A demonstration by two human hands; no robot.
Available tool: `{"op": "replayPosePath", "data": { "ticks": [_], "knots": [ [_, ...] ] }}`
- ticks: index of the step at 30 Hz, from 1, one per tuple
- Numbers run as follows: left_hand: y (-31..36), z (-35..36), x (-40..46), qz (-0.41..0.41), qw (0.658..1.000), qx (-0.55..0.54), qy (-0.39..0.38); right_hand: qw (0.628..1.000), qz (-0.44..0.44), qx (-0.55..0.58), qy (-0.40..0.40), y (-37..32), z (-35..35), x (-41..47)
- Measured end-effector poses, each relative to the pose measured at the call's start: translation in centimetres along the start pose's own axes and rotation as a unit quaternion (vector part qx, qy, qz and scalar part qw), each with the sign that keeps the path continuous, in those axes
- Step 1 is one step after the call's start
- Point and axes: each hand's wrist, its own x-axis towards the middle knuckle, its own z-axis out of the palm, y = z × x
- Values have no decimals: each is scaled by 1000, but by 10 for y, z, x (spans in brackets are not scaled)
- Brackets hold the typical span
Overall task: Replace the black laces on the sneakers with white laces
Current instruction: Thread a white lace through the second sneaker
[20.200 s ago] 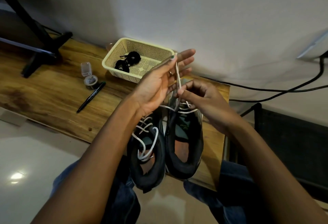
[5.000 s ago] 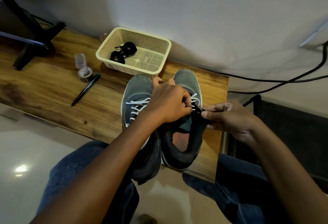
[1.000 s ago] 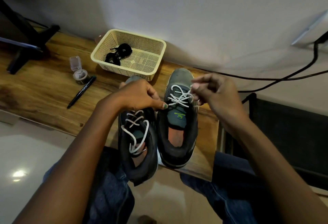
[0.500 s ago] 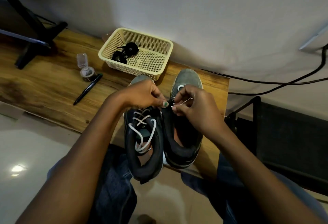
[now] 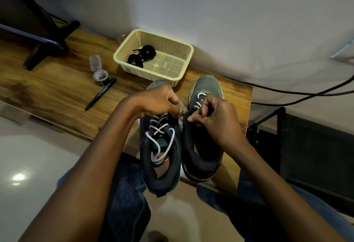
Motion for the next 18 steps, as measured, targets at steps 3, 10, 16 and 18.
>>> {"op": "replayPosePath", "data": {
  "ticks": [3, 10, 16, 18],
  "knots": [
    [0, 2, 0, -8, 1000, 13, 6, 1000, 7, 8, -16, -1, -3, 0],
    [-1, 2, 1, -6, 1000, -10, -8, 997, -9, -5, -75, 1, -16, -2],
    [-1, 2, 2, 12, 1000, -2, -2, 999, -32, -9, -42, 3, -7, -3],
    [-1, 3, 3, 15, 1000, 6, 1, 998, -57, -24, -23, 4, -4, -3]
  ]
}}
